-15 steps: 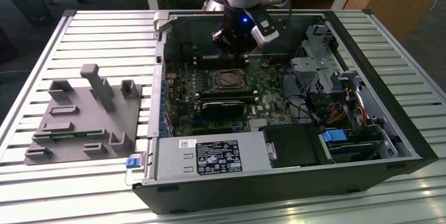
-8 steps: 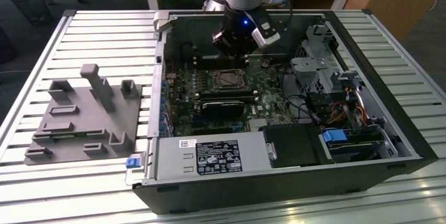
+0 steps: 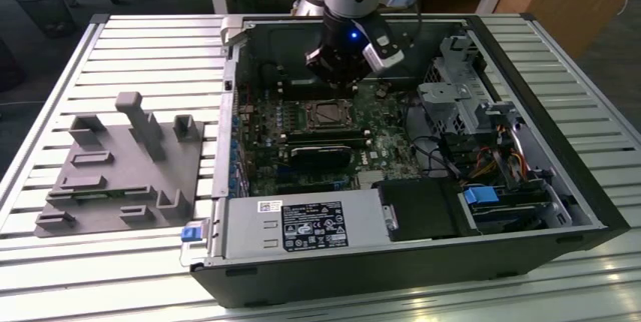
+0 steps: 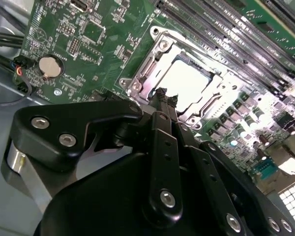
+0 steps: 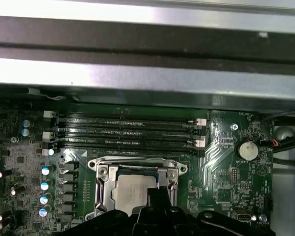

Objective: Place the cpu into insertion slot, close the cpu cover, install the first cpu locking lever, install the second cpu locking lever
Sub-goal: 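Install the second cpu locking lever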

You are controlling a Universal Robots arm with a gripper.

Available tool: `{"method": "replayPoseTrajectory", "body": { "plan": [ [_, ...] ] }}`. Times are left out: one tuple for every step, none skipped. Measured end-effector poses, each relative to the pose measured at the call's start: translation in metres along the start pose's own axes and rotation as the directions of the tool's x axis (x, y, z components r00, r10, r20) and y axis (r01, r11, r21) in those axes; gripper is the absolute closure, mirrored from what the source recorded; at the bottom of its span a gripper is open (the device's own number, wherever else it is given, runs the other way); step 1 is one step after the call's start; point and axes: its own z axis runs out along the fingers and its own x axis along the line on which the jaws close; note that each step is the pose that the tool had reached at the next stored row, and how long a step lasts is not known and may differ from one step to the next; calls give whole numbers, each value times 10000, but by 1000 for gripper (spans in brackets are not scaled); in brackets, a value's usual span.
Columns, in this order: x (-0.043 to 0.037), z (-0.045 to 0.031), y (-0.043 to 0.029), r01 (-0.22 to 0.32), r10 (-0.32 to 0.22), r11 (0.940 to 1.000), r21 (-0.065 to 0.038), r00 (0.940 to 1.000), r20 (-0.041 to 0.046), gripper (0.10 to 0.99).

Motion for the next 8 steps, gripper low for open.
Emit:
{"method": "replayPoseTrajectory", "body": {
  "plan": [
    [0,0,-11,0,0,10000,0,10000,0,980],
    [1,-1,-23,0,0,10000,0,10000,0,980],
    [1,-2,-36,0,0,10000,1,10000,-1,980],
    [2,-2,-52,0,0,10000,1,10000,0,980],
    [3,-2,-70,0,0,10000,-1,10000,1,980],
    [4,-3,-85,0,0,10000,0,10000,0,980],
    [5,-3,-98,0,0,10000,0,10000,0,980],
    [5,-4,-108,0,0,10000,0,10000,0,980]
  ]
}}
